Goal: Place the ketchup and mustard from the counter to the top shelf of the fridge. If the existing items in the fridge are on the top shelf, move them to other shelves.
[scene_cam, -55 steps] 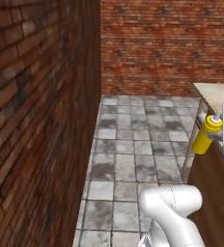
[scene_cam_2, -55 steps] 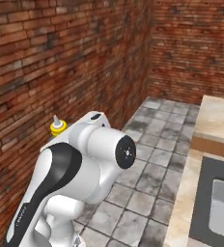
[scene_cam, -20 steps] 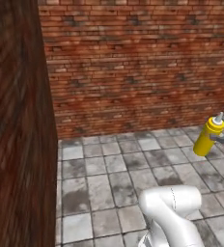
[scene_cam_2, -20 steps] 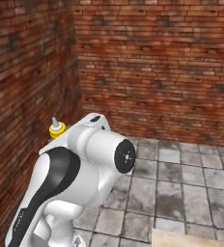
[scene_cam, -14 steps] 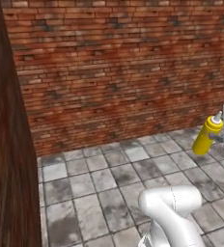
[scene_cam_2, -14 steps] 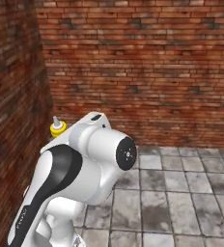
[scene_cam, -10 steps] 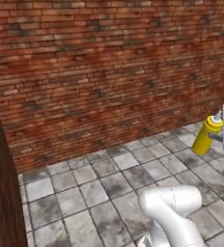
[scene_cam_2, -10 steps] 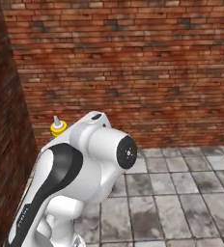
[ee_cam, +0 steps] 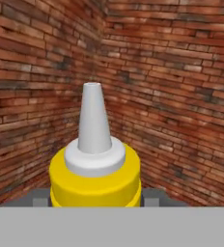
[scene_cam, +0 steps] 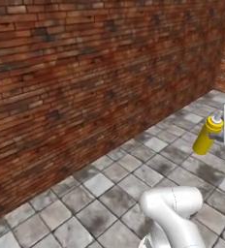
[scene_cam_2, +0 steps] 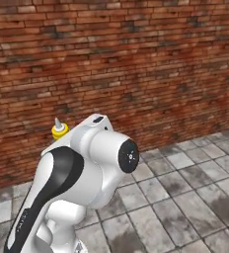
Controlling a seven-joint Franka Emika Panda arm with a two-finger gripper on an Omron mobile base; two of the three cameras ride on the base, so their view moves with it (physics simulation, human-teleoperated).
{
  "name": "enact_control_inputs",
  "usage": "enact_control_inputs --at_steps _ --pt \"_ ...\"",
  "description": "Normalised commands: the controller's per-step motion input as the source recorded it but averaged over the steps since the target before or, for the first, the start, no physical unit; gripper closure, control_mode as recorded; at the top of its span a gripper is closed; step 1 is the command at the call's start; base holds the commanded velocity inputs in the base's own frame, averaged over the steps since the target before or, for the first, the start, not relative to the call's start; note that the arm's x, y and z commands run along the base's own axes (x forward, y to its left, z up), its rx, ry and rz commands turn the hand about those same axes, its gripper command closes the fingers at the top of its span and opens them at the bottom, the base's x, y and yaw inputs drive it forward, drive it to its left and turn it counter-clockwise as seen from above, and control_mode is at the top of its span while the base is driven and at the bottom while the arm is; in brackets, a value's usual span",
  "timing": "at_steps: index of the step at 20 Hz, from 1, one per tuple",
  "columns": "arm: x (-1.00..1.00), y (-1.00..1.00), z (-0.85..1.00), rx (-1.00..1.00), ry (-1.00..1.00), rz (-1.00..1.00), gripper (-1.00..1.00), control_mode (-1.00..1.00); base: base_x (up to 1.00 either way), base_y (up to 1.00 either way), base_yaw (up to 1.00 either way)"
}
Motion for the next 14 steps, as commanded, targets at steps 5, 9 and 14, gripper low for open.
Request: enact_control_inputs --at_steps 5,9,14 --pt "0.0 0.0 0.0 0.0 0.0 0.0 1.0 1.0 0.99 0.0 -0.5" --pt "0.0 0.0 0.0 0.0 0.0 0.0 1.0 1.0 0.9 0.0 -0.53" --pt "0.0 0.0 0.0 0.0 0.0 0.0 1.0 1.0 0.83 -0.05 -0.54"
